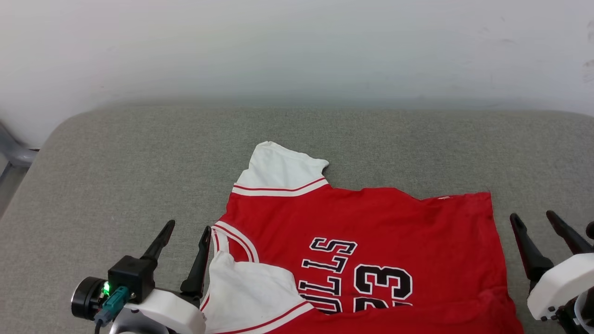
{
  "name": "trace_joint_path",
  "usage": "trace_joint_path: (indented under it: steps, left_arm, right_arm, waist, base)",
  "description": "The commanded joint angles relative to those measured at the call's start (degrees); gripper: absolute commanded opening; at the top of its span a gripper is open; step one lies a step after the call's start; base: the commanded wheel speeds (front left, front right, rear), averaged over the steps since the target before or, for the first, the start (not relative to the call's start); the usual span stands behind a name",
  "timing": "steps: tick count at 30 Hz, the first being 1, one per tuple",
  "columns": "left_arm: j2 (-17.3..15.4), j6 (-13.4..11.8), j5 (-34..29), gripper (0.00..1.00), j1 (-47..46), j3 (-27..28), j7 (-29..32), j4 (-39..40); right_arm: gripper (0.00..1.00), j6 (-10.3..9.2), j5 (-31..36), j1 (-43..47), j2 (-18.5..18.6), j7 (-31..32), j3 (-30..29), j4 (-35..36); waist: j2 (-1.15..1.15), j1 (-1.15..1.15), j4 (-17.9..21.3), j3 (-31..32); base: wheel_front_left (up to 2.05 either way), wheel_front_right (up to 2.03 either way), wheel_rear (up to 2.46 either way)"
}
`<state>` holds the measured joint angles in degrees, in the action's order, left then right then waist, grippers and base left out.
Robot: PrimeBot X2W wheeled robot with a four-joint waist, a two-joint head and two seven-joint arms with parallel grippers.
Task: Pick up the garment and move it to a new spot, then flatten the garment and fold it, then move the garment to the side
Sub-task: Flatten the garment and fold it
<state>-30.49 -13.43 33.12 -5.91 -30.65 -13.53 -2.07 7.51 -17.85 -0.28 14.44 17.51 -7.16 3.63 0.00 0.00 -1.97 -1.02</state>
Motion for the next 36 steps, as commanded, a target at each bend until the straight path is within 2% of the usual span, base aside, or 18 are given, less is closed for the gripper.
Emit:
trace_joint_path:
  steps: [1,6,8,12,18,22,26,30,36]
  left_arm:
    - [0.6,0.1,-1.0,1.00,-0.2,1.1,-1.0,0.7]
    - [3.5,0.9,-5.2,1.00,1.0,6.3,-1.7,4.6]
    - [4.8,2.0,-6.9,1.00,1.8,8.3,-1.6,5.6]
    - [6.7,5.0,-9.2,1.00,0.9,11.1,-1.7,5.7]
    - [5.0,11.2,-10.6,1.00,-6.6,13.2,-1.5,0.4]
    - [2.3,16.1,-11.1,1.00,-16.2,11.3,3.9,-4.5]
    - [0.4,19.0,-9.9,1.00,-26.4,9.6,12.3,-9.5]
    - [-1.2,20.5,-8.7,1.00,-35.4,6.8,20.6,-13.7]
    - [-3.6,20.9,-3.3,1.00,-46.5,0.7,32.1,-18.0]
  right_arm:
    - [1.00,-0.05,0.7,-0.8,-0.3,-2.9,0.0,0.3]
    - [1.00,-0.05,0.9,-1.0,-3.0,-10.6,-0.9,0.9]
    - [1.00,-0.05,1.1,-1.4,-3.9,-12.6,-0.8,0.9]
    - [1.00,-0.05,2.2,-2.3,-5.4,-15.1,-1.0,0.3]
    - [1.00,-0.05,3.1,-5.0,-7.0,-16.4,0.1,0.8]
    - [1.00,-0.05,3.7,-7.3,-7.5,-16.8,0.7,2.0]
    - [1.00,-0.05,4.0,-9.3,-7.9,-17.1,1.0,3.3]
    - [1.00,-0.06,3.9,-10.5,-8.4,-17.5,1.3,4.1]
    - [1.00,-0.05,3.5,-12.1,-9.1,-18.3,2.6,4.5]
  waist:
    - [0.00,0.00,0.3,-0.3]
    - [0.00,0.00,0.9,-1.6]
    - [0.00,0.00,1.5,-2.6]
    - [0.00,0.00,2.9,-4.7]
    - [0.00,0.00,5.4,-10.6]
    - [0.00,0.00,7.0,-15.1]
    - [0.00,0.00,8.4,-19.2]
    - [0.00,0.00,9.7,-22.5]
    - [0.00,0.00,10.7,-26.8]
  base:
    - [0.00,0.00,0.00]
    - [0.00,0.00,0.00]
    - [0.00,0.00,0.00]
    - [0.00,0.00,0.00]
    - [0.00,0.00,0.00]
    - [0.00,0.00,0.00]
    - [0.00,0.00,0.00]
    - [0.00,0.00,0.00]
    - [0.00,0.00,0.00]
